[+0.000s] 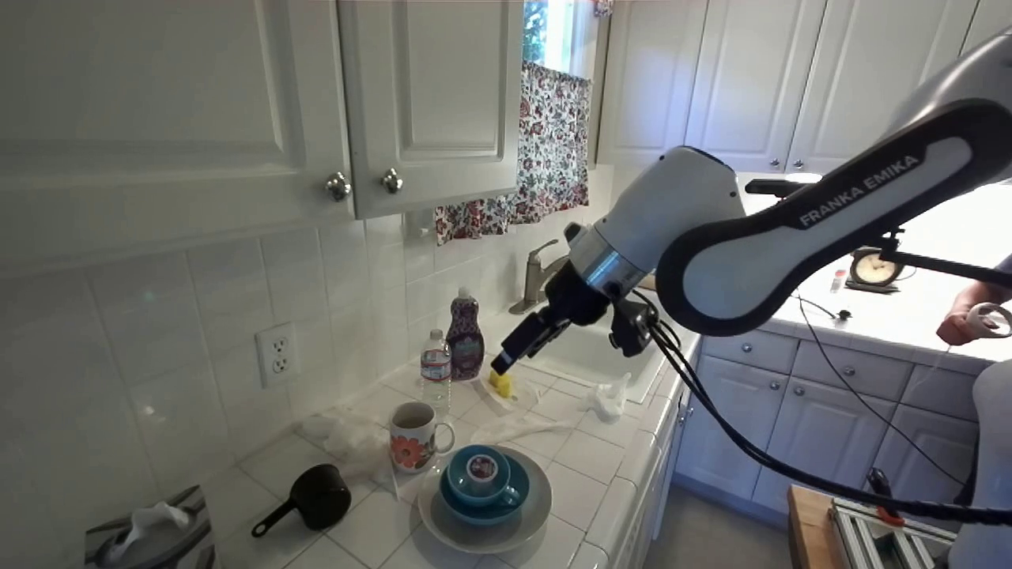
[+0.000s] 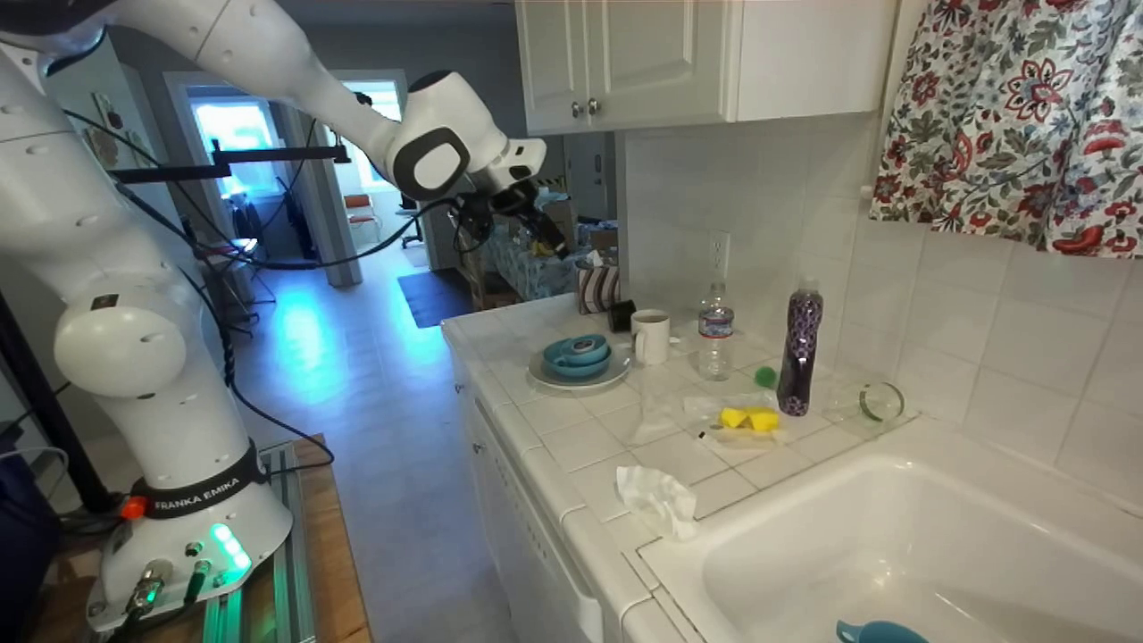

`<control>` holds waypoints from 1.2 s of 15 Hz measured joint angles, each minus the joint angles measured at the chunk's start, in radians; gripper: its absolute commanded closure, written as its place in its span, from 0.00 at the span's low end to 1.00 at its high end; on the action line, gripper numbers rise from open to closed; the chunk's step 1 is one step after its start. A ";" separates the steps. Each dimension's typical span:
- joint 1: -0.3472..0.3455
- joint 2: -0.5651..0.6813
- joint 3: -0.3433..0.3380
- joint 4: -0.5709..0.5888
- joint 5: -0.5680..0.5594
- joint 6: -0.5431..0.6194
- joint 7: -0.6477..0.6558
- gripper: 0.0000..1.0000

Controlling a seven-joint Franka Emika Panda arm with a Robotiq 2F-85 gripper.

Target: Pick up the bottle and pour some water in the cup

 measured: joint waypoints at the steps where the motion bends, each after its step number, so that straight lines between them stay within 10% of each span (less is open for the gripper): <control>1: -0.018 0.021 -0.013 0.010 -0.003 0.051 0.000 0.00; 11: -0.055 0.363 -0.128 0.188 -0.004 0.497 -0.018 0.00; 18: 0.080 0.558 -0.297 0.291 0.053 0.707 -0.133 0.00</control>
